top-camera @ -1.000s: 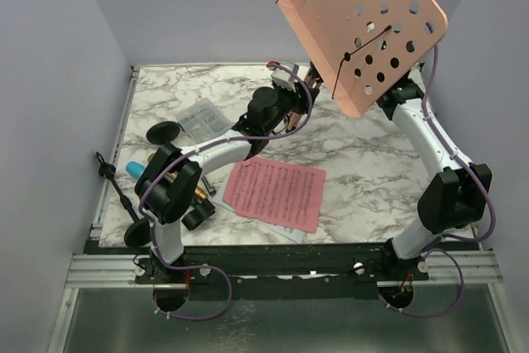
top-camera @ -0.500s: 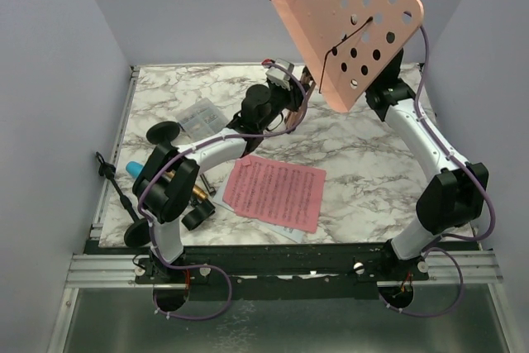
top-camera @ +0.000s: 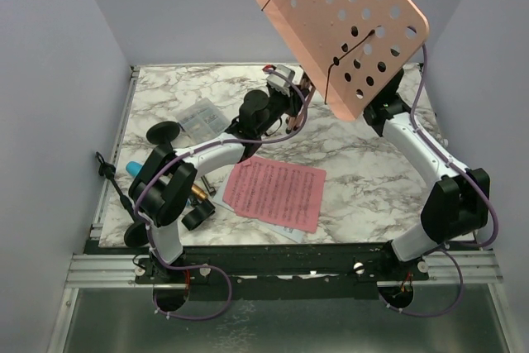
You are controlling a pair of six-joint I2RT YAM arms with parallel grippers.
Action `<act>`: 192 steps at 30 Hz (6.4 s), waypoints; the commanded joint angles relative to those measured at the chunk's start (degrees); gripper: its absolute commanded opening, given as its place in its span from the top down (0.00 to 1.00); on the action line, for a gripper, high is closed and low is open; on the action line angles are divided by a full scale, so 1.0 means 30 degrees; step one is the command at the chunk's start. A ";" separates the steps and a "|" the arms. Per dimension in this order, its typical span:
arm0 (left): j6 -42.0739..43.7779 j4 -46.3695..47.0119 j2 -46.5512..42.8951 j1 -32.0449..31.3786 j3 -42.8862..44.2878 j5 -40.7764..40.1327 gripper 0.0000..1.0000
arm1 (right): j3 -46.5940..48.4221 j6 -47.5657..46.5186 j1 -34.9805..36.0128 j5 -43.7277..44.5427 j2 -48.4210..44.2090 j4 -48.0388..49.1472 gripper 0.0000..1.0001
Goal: Set up the instrument practice props
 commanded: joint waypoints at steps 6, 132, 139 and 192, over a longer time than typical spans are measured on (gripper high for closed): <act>-0.0280 -0.1809 -0.0195 -0.0622 -0.0563 0.1064 1.00 | -0.1116 0.1470 0.0451 -0.0689 -0.0690 0.6836 0.36; -1.6516 -0.6174 0.5724 -0.5020 0.3414 -0.2830 1.00 | -0.0590 0.5645 -0.9231 -1.0092 0.0372 1.5779 1.00; -1.6374 -0.4986 0.6158 -0.4515 0.1717 -0.1259 1.00 | -0.1302 0.6937 -0.9240 -1.1266 0.1127 1.7430 1.00; -1.7226 -0.4310 0.7630 -0.3661 0.1041 0.1563 1.00 | -1.1492 1.5590 -1.2016 -0.6938 -0.4309 0.2940 0.50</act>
